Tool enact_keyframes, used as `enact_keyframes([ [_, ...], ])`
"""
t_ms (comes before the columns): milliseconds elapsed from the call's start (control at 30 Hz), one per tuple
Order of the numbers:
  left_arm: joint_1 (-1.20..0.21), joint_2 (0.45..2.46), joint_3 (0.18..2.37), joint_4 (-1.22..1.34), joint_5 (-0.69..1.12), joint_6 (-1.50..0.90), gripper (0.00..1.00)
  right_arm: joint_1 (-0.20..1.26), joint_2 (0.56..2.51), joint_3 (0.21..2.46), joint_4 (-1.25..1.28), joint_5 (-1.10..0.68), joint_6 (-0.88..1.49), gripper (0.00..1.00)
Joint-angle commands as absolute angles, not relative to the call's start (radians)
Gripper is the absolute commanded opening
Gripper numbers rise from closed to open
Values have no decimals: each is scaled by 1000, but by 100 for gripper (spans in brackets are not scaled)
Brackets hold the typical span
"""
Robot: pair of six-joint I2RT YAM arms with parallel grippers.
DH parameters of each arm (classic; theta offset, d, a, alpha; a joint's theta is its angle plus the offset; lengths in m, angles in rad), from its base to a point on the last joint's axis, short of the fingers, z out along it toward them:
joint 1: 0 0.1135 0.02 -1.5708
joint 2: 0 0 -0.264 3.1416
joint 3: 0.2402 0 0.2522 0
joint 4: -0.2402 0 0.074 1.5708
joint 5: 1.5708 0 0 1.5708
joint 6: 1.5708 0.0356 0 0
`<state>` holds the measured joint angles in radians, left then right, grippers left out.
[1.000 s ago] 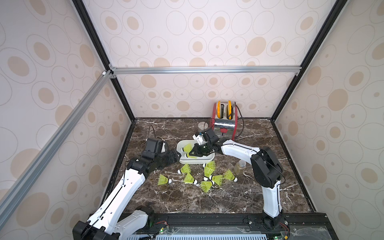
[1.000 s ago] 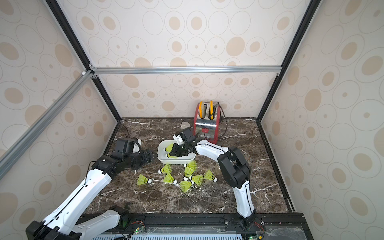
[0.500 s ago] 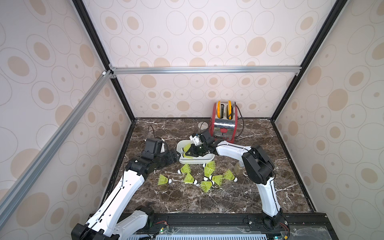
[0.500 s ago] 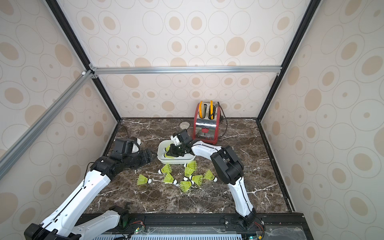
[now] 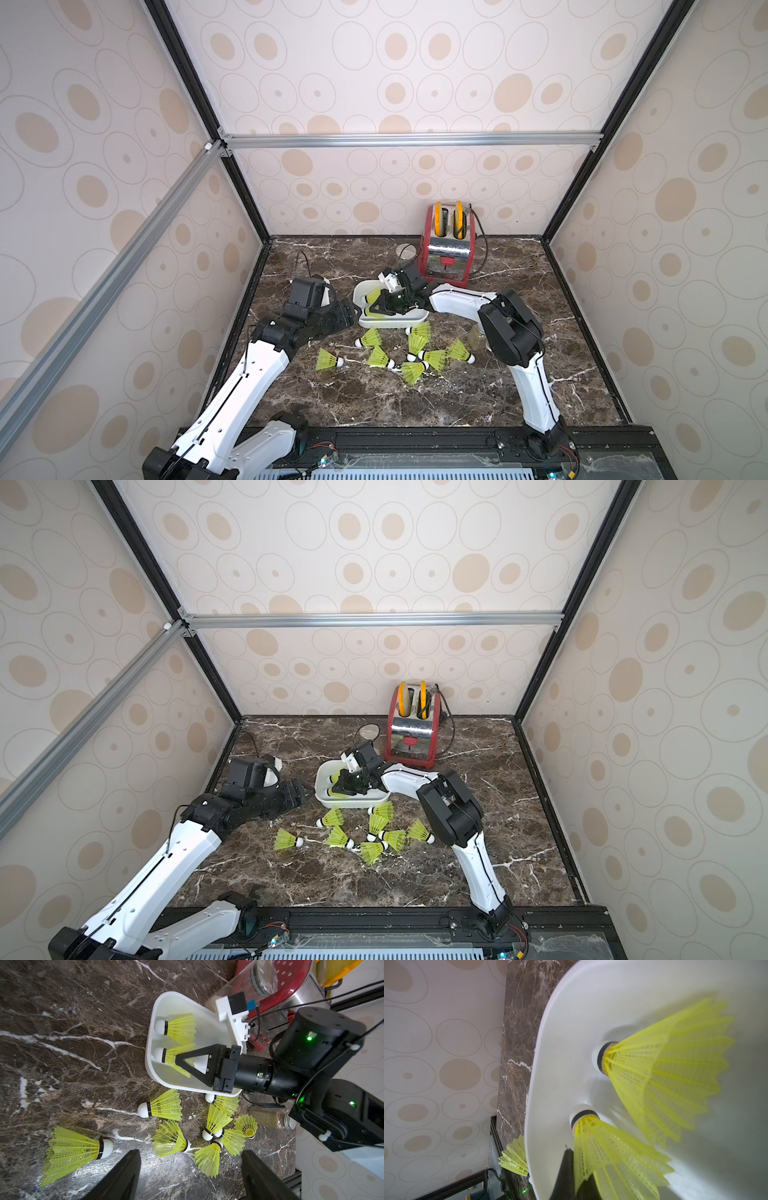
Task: Put the shuttlecocks into the storage box
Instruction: Place the shuttlecock in the storage box.
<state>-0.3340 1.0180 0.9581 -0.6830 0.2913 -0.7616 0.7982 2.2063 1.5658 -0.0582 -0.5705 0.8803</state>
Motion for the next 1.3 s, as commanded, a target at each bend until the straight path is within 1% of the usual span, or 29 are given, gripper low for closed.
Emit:
enact_keyframes([
  [0,-334,1008,969,-695,302,-741,79,807,2237,1591,-42,-570,885,0],
  [100,-334,1011,968,-695,305,-741,79,805,2246,1600,-53,-567,884,1],
  [167,-334,1013,965,-693,307,-740,79,805,2251,1613,-79,-562,877,5],
  [433,-334,1014,950,-683,310,-744,79,806,2252,1635,-139,-549,850,27],
  [567,-334,1011,950,-681,310,-745,79,807,2232,1633,-150,-539,847,34],
  [700,-334,1010,948,-679,311,-747,79,806,2198,1641,-178,-519,841,39],
  [867,-335,1013,943,-677,313,-745,79,807,2170,1686,-319,-466,822,46],
  [1000,-335,1021,946,-678,320,-741,79,805,2137,1683,-369,-444,813,48],
  [1267,-335,1035,979,-706,332,-720,79,805,2056,1680,-454,-406,767,48],
])
